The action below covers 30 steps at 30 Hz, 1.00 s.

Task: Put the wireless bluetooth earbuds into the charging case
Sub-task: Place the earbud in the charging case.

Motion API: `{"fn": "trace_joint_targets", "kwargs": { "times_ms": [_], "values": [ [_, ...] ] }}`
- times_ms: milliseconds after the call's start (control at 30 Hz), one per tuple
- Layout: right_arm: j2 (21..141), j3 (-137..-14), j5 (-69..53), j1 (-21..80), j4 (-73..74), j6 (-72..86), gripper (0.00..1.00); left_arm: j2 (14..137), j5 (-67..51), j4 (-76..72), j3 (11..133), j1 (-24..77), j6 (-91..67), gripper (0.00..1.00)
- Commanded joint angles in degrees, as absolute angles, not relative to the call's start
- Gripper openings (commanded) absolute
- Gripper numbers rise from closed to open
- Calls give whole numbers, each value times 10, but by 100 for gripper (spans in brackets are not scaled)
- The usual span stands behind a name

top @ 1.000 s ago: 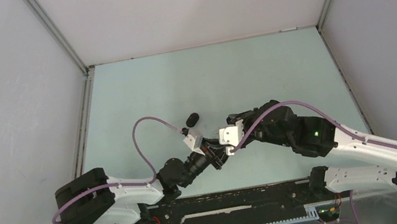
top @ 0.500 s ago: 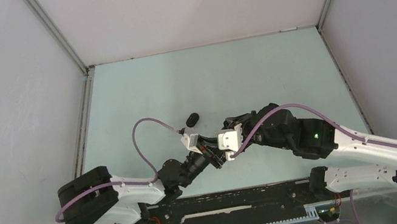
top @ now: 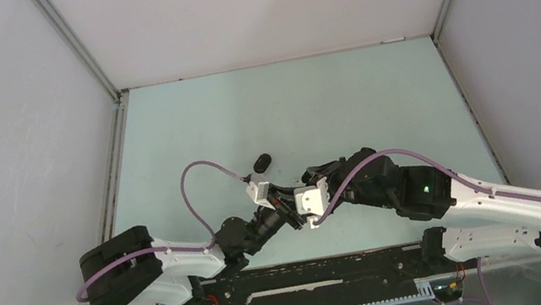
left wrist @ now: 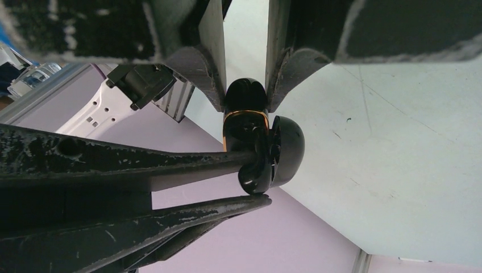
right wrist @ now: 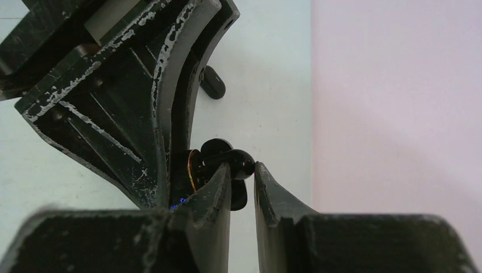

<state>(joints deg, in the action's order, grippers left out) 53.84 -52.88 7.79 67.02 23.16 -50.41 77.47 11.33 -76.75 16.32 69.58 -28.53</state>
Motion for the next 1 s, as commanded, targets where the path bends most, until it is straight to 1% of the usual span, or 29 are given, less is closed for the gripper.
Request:
{"fn": "trace_joint_targets", "kwargs": {
  "times_ms": [0,600,967],
  "values": [
    [535,-522,87,675,201,-517,0,770,107,-801,184,699,-288,0],
    [529,-511,68,678,220,-517,0,770,115,-803,183,700,-285,0],
    [520,-513,76,677,213,-503,0,773,123,-803,178,700,-277,0]
  ]
}}
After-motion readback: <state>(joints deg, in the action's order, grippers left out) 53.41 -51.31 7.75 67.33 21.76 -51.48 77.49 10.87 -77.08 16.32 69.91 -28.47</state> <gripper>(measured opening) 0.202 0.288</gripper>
